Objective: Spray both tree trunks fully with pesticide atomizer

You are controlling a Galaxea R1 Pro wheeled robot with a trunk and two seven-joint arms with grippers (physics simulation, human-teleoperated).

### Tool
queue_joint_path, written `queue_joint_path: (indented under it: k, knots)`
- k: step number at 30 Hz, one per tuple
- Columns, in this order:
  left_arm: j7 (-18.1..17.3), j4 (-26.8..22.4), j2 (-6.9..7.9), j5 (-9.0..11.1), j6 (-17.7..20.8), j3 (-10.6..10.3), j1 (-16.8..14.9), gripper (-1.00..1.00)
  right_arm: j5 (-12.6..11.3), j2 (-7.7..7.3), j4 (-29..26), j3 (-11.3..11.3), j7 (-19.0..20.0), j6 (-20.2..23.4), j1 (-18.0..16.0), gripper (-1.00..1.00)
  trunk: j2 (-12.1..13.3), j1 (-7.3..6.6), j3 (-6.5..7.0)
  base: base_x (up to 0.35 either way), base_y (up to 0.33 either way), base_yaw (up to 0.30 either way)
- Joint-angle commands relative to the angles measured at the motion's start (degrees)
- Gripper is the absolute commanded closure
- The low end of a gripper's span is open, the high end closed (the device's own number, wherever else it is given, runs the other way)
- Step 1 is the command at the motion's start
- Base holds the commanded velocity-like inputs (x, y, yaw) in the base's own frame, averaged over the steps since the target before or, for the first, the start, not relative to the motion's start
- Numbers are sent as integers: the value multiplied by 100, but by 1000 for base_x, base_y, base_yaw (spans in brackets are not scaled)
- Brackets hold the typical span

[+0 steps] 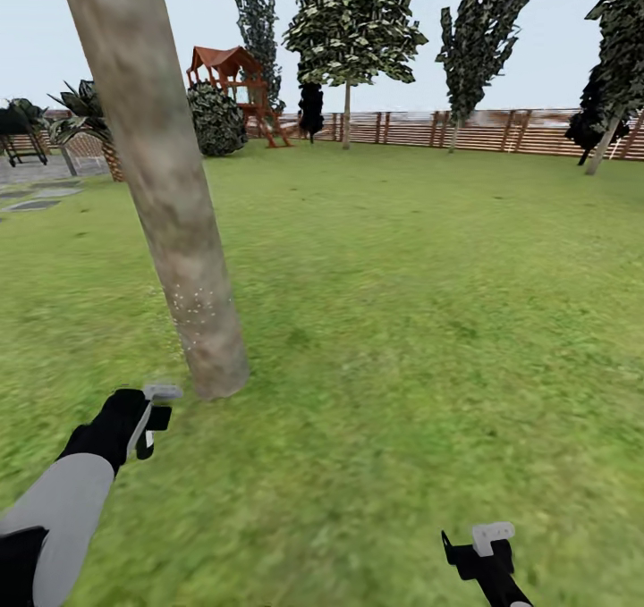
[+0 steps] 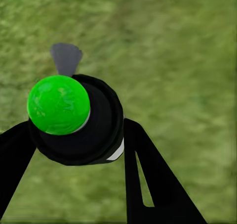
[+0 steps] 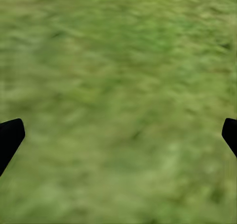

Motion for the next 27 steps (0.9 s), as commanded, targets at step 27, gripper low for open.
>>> queue_joint_path:
  k: [27]
  knots:
    - [1069,444,-508,600,-1380,-16,203,100,-1,15,9,1,-9,0,1,-100,0,0,0,173,-85,32]
